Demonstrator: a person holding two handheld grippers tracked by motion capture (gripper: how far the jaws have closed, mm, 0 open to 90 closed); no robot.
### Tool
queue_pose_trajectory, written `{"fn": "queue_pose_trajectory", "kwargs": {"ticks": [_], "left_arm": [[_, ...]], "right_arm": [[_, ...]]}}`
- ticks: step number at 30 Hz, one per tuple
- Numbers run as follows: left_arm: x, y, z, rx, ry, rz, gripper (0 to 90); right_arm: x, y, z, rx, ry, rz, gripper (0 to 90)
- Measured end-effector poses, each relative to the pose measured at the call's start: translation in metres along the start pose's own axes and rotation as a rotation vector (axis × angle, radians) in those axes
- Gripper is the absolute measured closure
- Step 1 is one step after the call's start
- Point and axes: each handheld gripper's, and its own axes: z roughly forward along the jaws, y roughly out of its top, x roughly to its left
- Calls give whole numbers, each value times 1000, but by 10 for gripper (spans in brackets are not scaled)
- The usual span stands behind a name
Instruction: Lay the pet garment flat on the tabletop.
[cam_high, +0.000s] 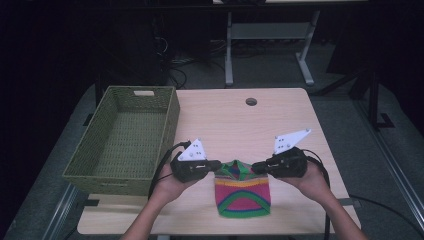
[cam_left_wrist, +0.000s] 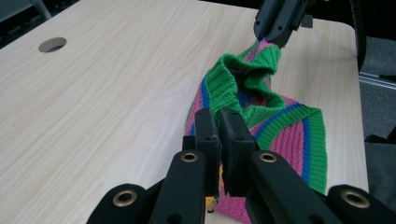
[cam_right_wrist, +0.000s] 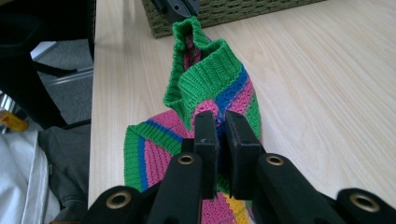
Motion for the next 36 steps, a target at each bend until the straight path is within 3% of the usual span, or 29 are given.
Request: {"fn": "queue_pose_trajectory", "kwargs": {"ticks": [9,20,27,30,31,32,34,36], "left_arm": [[14,7,6,5,12,-17,868],[29,14,20,12,23,-45,867],[44,13,34,26,35,-84,867],[53,15,45,19,91,-115,854],[57,17,50,27,131,-124,756],[65,19,60,35,202,-162,675],[71,19,64,36,227,-187,647],[74,17,66,18,217,-212,627]], "right_arm": [[-8,0,6,15,-8,14,838],[-30,2,-1,9,-41,61,836],[-45,0,2,19,-64,88,837],[-56,2,5,22,-98,101,825],[-72,6,7,23,-149,121,777],[-82,7,8,15,-174,158,692],[-98,8,7,1,-220,217,632],[-106,7,5,-14,-250,245,595]]}}
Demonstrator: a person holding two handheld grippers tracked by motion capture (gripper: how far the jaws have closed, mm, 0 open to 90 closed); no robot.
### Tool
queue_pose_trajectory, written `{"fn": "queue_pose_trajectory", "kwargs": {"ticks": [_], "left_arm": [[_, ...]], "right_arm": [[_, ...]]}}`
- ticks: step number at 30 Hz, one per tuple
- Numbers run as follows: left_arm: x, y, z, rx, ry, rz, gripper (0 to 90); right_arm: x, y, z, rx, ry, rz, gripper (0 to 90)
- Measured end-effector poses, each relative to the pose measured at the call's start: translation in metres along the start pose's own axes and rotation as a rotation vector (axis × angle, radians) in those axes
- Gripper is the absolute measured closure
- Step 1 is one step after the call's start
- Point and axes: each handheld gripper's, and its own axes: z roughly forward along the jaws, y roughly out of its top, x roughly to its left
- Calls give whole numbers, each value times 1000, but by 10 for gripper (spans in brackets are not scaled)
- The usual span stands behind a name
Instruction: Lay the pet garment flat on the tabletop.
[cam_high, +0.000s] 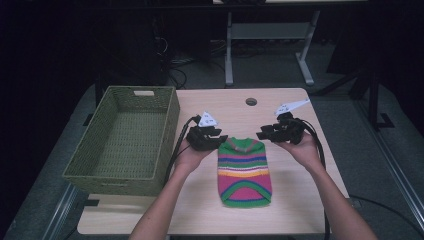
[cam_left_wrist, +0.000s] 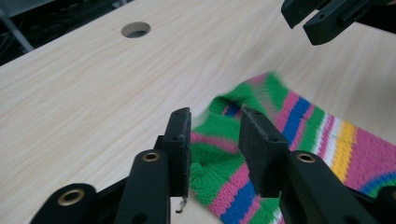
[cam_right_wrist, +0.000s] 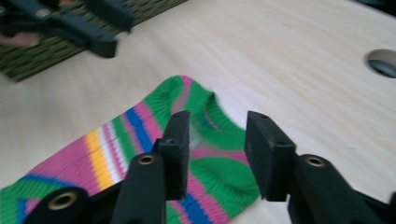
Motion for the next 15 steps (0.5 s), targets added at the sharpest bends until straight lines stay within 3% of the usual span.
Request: {"fn": "queue_pose_trajectory", "kwargs": {"ticks": [3,4,15], "left_arm": [[0,-2,2,22,3,15,617],[0,-3,2,25,-4,14,610],[-8,-18,2,52,-65,10,564]], "right_arm": [[-5,-3,-2,-19,9,27,592],[-5,-7,-2,-2,15,32,586],[9,-29,-1,76,42,-6,566]]}}
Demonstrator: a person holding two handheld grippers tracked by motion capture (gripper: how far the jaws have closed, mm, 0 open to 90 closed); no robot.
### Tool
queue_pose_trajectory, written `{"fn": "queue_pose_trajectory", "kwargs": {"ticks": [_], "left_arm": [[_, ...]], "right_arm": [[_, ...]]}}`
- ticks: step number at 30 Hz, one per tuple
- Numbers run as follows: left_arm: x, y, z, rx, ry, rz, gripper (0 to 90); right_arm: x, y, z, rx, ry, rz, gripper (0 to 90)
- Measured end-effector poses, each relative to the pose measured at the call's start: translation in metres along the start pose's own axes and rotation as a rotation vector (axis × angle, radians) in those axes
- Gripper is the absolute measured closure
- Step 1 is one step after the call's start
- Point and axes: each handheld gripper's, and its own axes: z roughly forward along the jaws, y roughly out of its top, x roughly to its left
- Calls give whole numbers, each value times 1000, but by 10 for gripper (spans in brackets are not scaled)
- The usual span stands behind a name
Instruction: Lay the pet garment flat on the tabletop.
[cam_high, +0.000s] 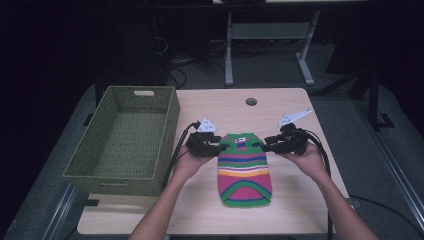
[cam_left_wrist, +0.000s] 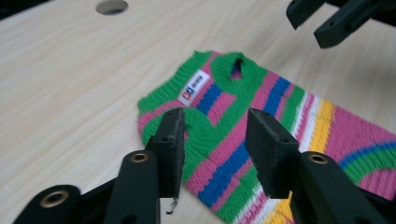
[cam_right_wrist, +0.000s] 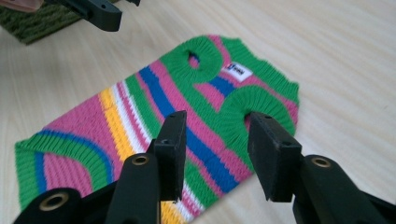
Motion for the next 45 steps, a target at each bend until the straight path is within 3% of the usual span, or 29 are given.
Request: {"fn": "queue_pose_trajectory", "kwargs": {"ticks": [4,7,13,19,23,27,32,36,45], "left_arm": [[-4,-7,0,18,-29,1,529],[-7,-12,-1,23,-52,1,550],[-16,-21,-3,34,-112,-6,691],[-26,-29,-1,86,-153,36,895],[-33,-34,6,139,-177,59,900],[-37,-37,12,182,-187,85,900],[-38,-41,20,234,-169,111,900],[-36,-43,23,244,-166,96,900],[-25,-45,24,226,-140,48,900]], "right_arm": [[5,-6,-2,10,2,-7,575],[9,-11,-3,12,5,-19,596],[15,-22,-5,23,15,-22,683],[27,-33,-2,63,35,-40,862],[36,-39,7,101,57,-66,899],[42,-40,19,150,69,-89,899],[42,-41,28,178,71,-82,899],[40,-45,37,208,74,-77,899],[40,-41,43,186,67,-58,899]]}}
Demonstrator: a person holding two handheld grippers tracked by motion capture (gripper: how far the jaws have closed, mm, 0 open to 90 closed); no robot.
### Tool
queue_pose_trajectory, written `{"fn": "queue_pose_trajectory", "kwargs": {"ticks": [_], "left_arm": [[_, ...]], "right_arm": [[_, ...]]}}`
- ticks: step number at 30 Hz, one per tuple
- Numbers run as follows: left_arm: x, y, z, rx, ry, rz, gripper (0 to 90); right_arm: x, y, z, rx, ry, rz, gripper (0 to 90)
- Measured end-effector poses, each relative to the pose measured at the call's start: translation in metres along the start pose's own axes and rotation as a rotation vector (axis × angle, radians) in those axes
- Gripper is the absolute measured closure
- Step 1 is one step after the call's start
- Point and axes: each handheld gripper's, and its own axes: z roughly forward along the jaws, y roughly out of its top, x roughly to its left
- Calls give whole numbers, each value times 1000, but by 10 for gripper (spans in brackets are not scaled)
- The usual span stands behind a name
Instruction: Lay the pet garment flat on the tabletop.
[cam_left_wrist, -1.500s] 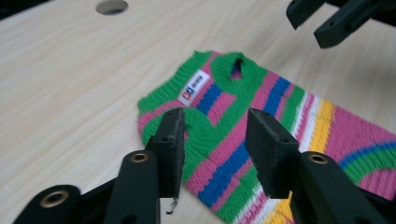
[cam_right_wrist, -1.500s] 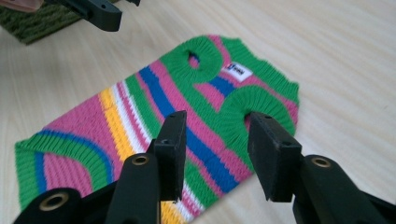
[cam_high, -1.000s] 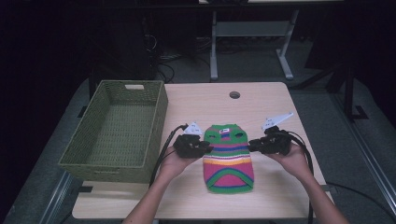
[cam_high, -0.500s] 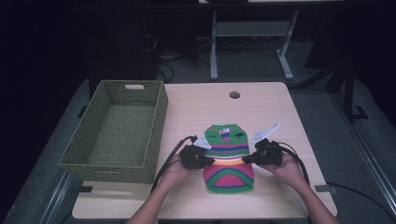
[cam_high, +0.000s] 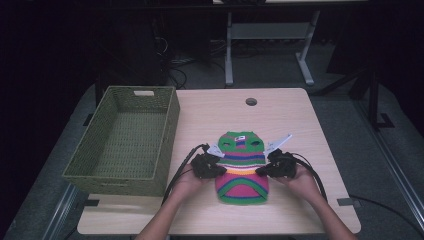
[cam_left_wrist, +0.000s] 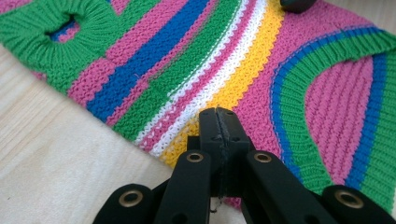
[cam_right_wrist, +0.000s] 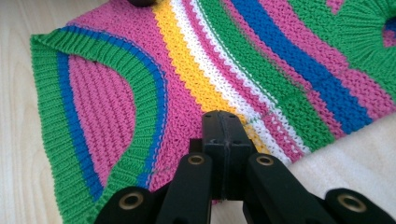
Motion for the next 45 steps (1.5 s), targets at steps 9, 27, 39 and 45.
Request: {"fn": "queue_pose_trajectory", "kwargs": {"ticks": [9,27,39,45], "left_arm": [[3,0,0,1,7,6,900],[-6,-2,-13,-68,0,-20,687],[-11,-16,-28,-116,27,-57,469],[-18,-20,-36,-125,38,-53,373]], "right_arm": [[-6,0,1,-23,9,23,899],[-7,-5,-15,-129,38,54,647],[-4,-18,-33,-153,16,68,468],[-3,-28,-44,-162,-10,79,446]]}}
